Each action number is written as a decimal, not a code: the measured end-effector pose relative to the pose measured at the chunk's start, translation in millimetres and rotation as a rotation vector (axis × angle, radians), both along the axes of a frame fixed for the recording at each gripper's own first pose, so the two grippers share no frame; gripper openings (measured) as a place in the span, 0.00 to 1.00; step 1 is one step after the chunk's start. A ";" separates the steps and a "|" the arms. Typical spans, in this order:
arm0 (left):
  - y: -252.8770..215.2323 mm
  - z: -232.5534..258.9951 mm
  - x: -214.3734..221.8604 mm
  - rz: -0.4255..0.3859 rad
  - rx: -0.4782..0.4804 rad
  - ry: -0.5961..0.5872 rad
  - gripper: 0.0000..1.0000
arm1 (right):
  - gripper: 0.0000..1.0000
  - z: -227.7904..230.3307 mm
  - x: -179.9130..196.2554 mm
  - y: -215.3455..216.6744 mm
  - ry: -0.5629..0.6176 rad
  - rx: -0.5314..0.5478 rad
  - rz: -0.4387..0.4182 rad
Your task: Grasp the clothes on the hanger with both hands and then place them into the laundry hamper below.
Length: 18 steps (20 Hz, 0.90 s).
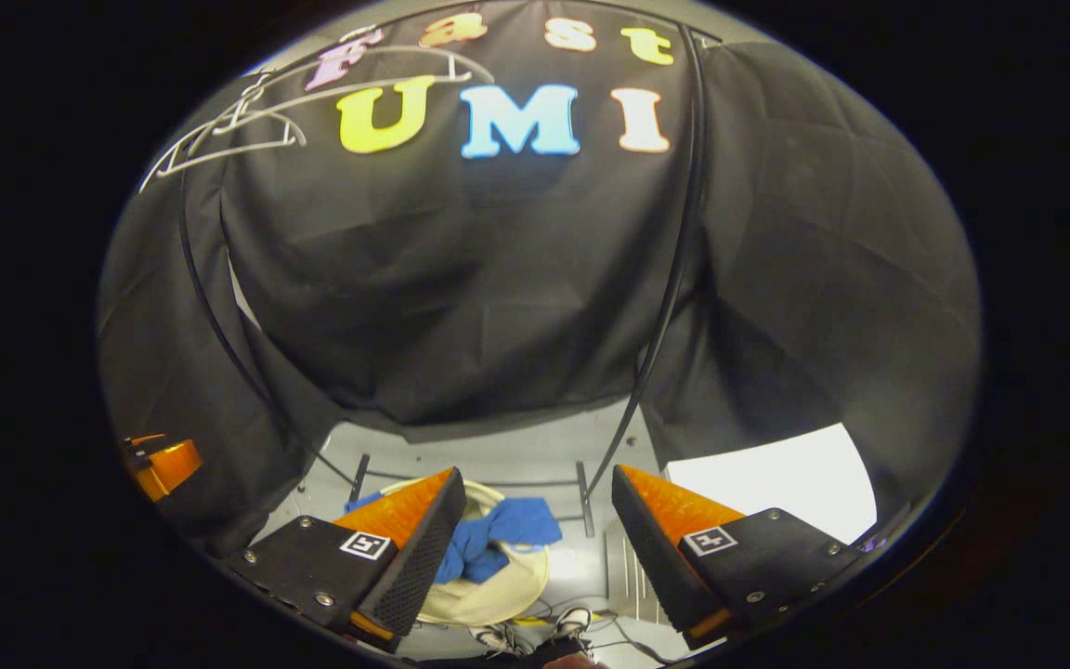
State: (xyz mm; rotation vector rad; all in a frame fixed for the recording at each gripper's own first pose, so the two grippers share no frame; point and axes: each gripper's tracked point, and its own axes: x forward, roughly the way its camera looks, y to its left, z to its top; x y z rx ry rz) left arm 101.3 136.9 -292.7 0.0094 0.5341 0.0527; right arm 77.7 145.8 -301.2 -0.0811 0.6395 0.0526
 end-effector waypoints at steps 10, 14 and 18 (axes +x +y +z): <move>-14.8 227.6 4.2 -0.009 0.000 -0.407 0.93 | 0.96 166.7 1.2 -13.3 -0.419 0.002 0.011; -28.6 289.9 -17.2 -0.004 -0.005 -0.552 0.92 | 0.96 209.9 4.7 -46.8 -0.553 0.009 -0.002; -29.4 321.0 -27.6 0.026 -0.001 -0.677 0.92 | 0.97 252.0 1.9 -83.6 -0.657 0.046 -0.011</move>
